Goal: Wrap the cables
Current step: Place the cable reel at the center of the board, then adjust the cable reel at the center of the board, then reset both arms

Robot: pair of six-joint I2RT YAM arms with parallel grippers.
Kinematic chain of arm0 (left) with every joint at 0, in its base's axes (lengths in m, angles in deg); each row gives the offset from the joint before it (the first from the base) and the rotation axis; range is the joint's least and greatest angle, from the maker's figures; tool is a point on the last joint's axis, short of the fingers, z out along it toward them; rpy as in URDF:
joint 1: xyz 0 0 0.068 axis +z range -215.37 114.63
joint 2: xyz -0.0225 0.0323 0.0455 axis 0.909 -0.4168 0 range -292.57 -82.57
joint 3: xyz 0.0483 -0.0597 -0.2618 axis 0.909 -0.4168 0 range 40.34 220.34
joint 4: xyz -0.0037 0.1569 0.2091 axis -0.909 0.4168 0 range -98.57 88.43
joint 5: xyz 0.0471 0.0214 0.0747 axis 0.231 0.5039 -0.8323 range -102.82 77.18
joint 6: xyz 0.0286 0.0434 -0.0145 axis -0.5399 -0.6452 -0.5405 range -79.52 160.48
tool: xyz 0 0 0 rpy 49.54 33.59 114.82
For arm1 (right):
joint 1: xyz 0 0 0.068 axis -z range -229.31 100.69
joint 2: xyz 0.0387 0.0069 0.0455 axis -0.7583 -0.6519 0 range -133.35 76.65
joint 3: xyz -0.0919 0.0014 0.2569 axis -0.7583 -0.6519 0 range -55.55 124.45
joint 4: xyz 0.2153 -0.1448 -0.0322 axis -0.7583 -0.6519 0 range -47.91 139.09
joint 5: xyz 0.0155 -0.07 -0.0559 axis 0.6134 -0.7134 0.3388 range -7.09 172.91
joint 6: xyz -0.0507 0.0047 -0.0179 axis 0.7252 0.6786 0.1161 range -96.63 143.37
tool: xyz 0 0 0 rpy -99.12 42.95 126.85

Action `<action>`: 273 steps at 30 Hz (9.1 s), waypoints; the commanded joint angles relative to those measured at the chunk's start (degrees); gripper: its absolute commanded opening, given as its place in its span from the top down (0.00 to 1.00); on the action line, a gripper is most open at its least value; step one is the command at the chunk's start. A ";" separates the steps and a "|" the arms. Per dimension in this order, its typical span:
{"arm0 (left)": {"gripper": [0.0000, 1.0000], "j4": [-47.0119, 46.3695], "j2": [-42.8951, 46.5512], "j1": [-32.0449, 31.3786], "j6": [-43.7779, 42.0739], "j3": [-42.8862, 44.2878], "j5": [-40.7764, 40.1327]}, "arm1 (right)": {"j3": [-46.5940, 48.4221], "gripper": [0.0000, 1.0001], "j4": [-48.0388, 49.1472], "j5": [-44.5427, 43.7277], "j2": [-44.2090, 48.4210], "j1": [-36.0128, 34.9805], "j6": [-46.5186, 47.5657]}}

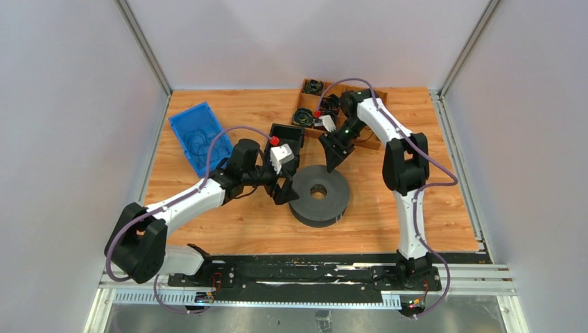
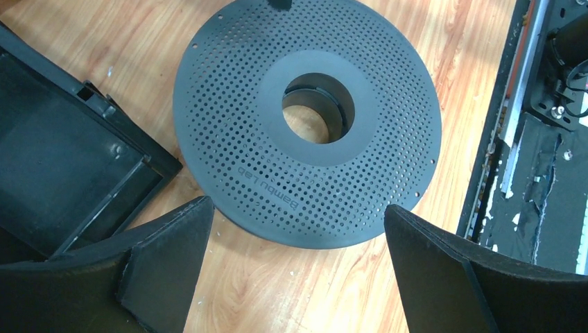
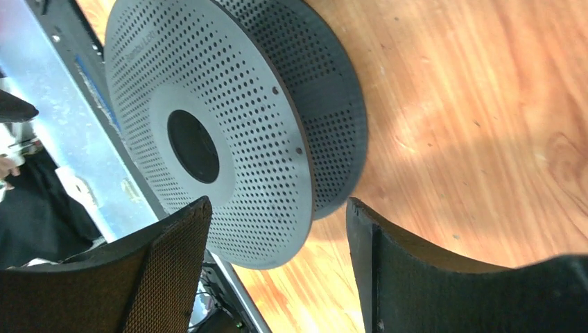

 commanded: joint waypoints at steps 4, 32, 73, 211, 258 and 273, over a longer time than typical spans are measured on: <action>0.02 -1.62 -3.21 -0.23 3.74 -0.37 -2.98 | -4.57 0.29 5.75 -10.60 8.57 0.93 -4.34; 0.02 1.93 -10.42 -4.60 3.56 1.94 9.10 | -50.86 0.33 23.96 -5.46 40.15 1.53 -15.54; 0.02 15.62 -6.70 -19.47 -17.87 6.03 -2.41 | -55.92 0.23 22.97 -10.34 44.52 11.10 -17.78; 0.02 4.06 -6.53 -19.73 -12.21 7.64 -14.13 | -49.20 0.40 28.58 -2.13 34.36 18.68 -18.01; 0.02 18.69 -5.57 -9.70 -10.74 10.02 5.95 | -50.91 0.38 43.74 -22.50 58.13 18.68 -19.22; 0.02 12.39 6.38 13.17 2.07 22.50 -21.26 | -46.02 0.24 50.75 -35.76 64.59 18.77 -21.26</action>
